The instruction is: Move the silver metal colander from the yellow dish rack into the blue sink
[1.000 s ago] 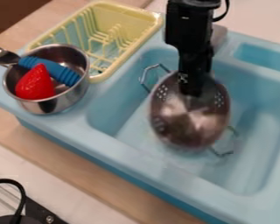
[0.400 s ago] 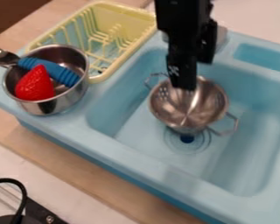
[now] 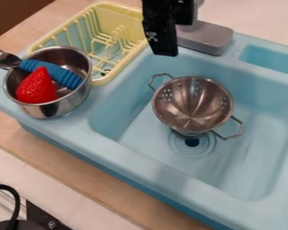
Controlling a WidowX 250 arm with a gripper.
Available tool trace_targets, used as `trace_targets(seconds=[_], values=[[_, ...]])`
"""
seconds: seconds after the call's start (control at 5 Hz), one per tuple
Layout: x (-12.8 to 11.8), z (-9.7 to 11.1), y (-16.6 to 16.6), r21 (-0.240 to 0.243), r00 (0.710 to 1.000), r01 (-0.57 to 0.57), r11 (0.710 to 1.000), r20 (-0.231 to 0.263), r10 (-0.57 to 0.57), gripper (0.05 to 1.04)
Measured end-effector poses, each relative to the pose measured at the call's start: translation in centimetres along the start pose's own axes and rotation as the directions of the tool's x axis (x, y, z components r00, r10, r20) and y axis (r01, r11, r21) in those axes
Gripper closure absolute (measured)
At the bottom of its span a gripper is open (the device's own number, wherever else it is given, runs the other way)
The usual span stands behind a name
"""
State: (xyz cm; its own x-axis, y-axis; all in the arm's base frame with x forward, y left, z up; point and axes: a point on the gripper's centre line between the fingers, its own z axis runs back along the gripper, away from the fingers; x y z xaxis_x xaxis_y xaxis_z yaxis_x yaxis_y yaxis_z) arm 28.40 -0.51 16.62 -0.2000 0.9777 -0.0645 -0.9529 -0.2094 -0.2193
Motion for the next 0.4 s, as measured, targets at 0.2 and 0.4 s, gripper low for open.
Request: trace_targets(seconds=[0.2, 0.4], values=[[1.55, 0.12, -0.04, 0.002, 0.998, -0.037, 0.999, 0.06, 0.037, 0.087], [2.44, -0.1, 0.03, 0.047, 0.994, -0.034, 0.998, 0.103, 0.029, 0.087]])
